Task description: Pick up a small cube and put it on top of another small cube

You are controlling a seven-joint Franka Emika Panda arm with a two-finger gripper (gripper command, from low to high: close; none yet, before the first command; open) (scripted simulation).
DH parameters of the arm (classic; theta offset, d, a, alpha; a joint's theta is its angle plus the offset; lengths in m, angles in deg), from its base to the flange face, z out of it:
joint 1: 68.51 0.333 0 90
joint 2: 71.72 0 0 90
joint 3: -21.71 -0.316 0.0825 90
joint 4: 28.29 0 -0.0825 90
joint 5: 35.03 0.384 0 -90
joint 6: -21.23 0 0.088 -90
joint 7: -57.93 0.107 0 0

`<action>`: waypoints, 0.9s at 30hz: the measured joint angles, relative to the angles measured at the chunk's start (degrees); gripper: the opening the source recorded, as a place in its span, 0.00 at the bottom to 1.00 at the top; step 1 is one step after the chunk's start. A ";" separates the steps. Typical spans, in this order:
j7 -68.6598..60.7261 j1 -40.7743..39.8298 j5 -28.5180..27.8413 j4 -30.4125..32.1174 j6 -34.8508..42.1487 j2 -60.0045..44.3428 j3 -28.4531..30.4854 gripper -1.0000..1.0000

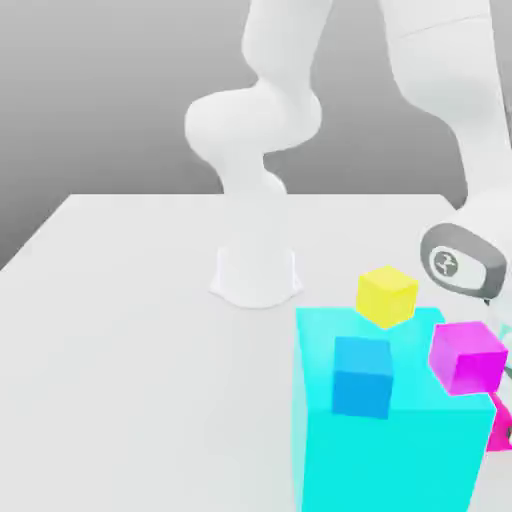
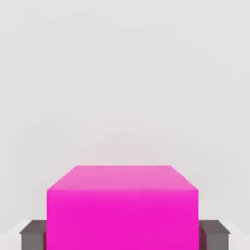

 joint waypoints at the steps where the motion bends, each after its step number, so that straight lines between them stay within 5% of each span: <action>1: 0.01 0.00 -0.01 0.00 0.05 0.00 0.00 0.00; 8: -1.56 -1.33 2.85 1.03 6.84 8.67 -1.65 0.00; 16: -5.05 -11.42 16.84 -12.53 25.16 20.35 2.11 0.00; 24: -0.94 -23.16 8.22 -18.87 44.73 27.83 6.66 0.00; 27: -0.34 -23.28 5.94 -15.75 41.80 26.37 6.45 0.00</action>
